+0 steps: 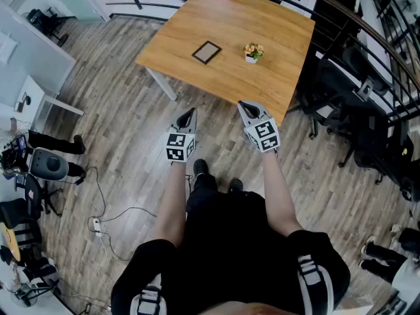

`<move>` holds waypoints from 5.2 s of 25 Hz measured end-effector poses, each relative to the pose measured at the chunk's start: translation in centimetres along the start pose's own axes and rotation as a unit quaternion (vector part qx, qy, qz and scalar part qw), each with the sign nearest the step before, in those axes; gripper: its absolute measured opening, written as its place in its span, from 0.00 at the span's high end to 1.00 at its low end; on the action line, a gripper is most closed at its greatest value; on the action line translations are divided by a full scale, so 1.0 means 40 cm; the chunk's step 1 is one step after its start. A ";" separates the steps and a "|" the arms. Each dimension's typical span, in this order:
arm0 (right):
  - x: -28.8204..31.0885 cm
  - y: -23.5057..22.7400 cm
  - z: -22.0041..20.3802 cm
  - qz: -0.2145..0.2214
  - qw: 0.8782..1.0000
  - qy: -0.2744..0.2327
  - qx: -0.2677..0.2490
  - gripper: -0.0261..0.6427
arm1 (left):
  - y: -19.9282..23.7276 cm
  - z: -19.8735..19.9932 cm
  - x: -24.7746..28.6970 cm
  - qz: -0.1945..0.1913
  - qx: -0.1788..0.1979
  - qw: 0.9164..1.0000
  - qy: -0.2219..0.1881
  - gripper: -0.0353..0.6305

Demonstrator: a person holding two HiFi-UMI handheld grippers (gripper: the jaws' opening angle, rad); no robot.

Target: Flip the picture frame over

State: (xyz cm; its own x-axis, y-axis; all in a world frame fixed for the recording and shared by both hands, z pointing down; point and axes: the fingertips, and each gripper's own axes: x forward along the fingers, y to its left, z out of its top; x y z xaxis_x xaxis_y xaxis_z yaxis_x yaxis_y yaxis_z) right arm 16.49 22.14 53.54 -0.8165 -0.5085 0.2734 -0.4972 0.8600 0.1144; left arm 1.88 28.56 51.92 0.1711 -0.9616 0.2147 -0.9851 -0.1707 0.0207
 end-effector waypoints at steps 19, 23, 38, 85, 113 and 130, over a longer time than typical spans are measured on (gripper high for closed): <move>-0.094 0.062 -0.077 0.019 1.000 0.008 0.017 0.95 | -0.115 -0.025 -0.078 0.001 0.010 1.000 -0.011 0.91; -0.096 0.073 -0.081 0.019 1.000 0.007 0.016 0.95 | -0.111 -0.043 -0.094 0.009 0.008 1.000 -0.007 0.91; -0.086 0.057 -0.064 0.012 0.999 -0.025 0.041 0.48 | -0.100 -0.050 -0.079 0.011 -0.034 0.999 -0.028 0.68; 0.448 0.044 0.094 -0.074 0.995 -0.017 0.060 0.33 | 0.465 -0.001 0.131 -0.049 -0.065 0.996 -0.024 0.54; 0.504 0.010 0.046 -0.128 0.987 -0.004 0.101 0.37 | 0.547 -0.023 0.204 -0.076 -0.060 0.995 -0.005 0.54; 0.691 -0.185 0.016 -0.097 0.988 0.008 0.122 0.37 | 0.618 -0.029 0.420 -0.054 -0.061 0.996 0.029 0.54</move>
State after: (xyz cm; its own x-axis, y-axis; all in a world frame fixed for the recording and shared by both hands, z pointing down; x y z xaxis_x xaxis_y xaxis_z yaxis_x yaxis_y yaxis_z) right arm -2.57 1.69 59.62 -0.6947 -0.6605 0.2848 -0.7016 0.7095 -0.0659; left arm -19.63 8.43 57.17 0.2777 -0.9245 0.2611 -0.9565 -0.2408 0.1645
